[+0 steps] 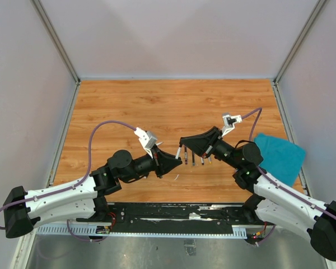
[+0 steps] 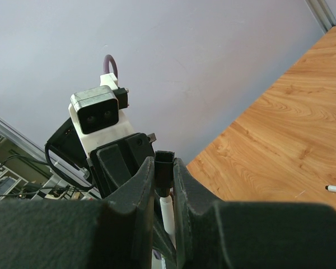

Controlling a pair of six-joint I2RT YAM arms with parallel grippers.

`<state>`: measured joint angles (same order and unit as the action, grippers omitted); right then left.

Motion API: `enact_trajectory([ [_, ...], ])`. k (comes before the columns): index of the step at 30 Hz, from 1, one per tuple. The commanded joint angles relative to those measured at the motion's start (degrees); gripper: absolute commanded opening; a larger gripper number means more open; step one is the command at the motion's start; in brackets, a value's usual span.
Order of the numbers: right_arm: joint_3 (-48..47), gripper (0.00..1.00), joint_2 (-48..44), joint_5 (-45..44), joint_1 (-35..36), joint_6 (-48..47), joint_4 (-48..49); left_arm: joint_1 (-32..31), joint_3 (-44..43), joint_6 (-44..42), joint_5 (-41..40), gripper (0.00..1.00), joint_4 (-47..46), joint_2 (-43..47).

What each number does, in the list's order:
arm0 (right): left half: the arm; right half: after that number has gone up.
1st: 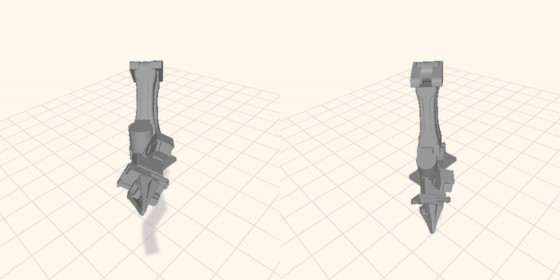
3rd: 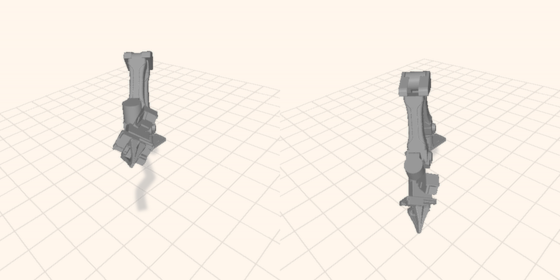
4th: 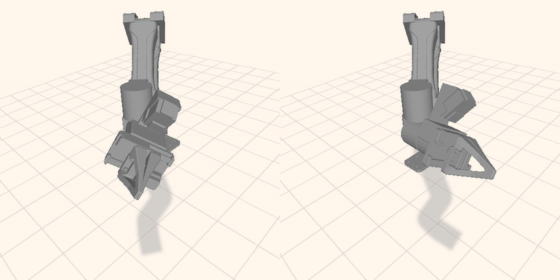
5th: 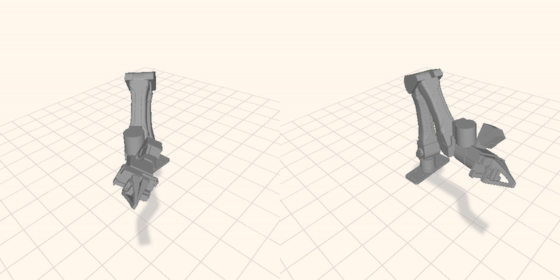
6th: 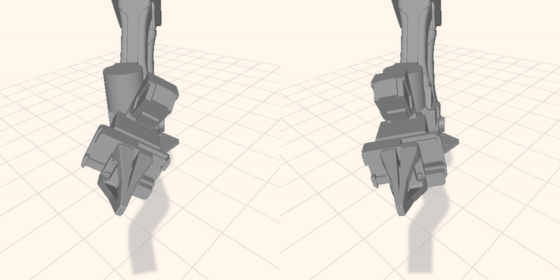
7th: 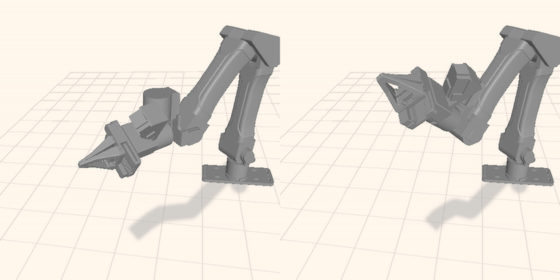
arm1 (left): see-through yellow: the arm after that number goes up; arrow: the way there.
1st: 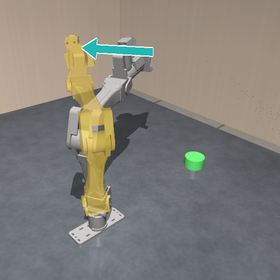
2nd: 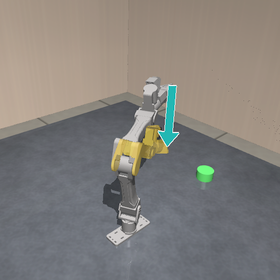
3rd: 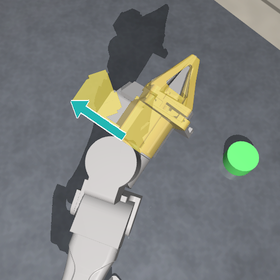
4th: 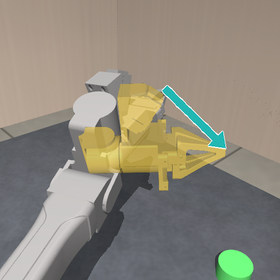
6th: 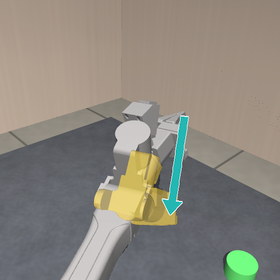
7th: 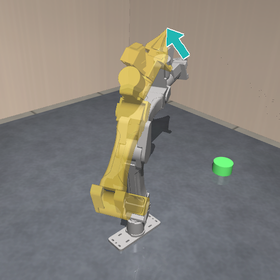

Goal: Insert the pens into the pen caps
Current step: Insert the pen cap onto the pen.

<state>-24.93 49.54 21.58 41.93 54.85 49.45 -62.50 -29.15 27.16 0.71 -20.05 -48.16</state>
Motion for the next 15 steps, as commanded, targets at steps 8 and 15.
enact_trajectory([
  [8, 0.01, 0.01, 1.09, 2.30, -0.28, 1.40, 2.84, -0.66, 0.58, -0.10, -1.01, 0.00, -2.49, 1.04],
  [15, 1.12, 0.01, 1.96, 4.11, -0.10, 2.06, 3.20, -0.61, 0.05, 0.64, -2.25, 0.00, -5.17, 0.94],
])
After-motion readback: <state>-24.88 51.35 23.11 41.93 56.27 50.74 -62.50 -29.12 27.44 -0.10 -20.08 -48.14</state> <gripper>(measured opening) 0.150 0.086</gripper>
